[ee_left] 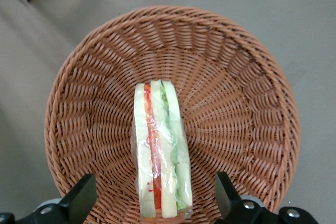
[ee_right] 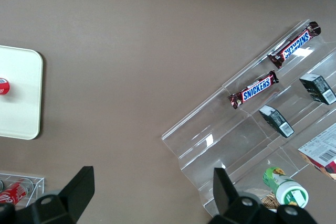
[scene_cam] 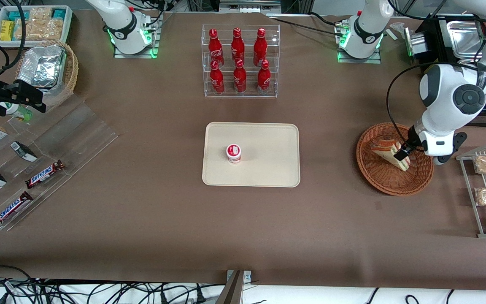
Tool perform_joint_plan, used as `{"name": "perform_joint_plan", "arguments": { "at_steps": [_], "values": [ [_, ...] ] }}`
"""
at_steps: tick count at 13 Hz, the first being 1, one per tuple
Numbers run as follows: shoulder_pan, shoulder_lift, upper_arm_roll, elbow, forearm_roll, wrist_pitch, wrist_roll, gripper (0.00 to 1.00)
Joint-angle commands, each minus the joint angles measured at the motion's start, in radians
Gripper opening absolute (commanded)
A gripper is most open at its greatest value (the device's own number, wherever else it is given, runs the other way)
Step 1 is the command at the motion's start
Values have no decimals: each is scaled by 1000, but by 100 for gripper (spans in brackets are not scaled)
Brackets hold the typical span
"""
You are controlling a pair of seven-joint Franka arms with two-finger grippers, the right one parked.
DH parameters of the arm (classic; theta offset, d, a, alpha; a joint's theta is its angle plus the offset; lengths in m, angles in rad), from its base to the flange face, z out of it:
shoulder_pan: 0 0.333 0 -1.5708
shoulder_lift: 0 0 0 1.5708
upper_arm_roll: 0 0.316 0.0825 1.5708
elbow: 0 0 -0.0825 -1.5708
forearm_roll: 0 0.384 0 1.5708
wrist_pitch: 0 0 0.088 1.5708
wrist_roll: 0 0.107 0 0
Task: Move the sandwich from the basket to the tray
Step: 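Close the left gripper on the wrapped sandwich standing in the basket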
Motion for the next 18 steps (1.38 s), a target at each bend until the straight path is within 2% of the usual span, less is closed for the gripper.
{"name": "perform_joint_plan", "arguments": {
  "at_steps": [1, 6, 9, 10, 11, 13, 15, 18],
  "values": [
    [4, 3, -7, -48, 26, 75, -64, 100],
    [5, 46, -6, -120, 26, 221, -99, 100],
    [5, 49, -6, -123, 24, 237, -118, 100],
    [5, 52, -6, -123, 26, 237, -119, 61],
    [5, 55, -6, -123, 26, 237, -121, 28],
    [5, 63, -6, -123, 26, 237, -127, 12],
    [5, 61, -6, -123, 26, 235, -127, 3],
    [5, 19, -9, -111, 26, 190, -118, 0]
  ]
}}
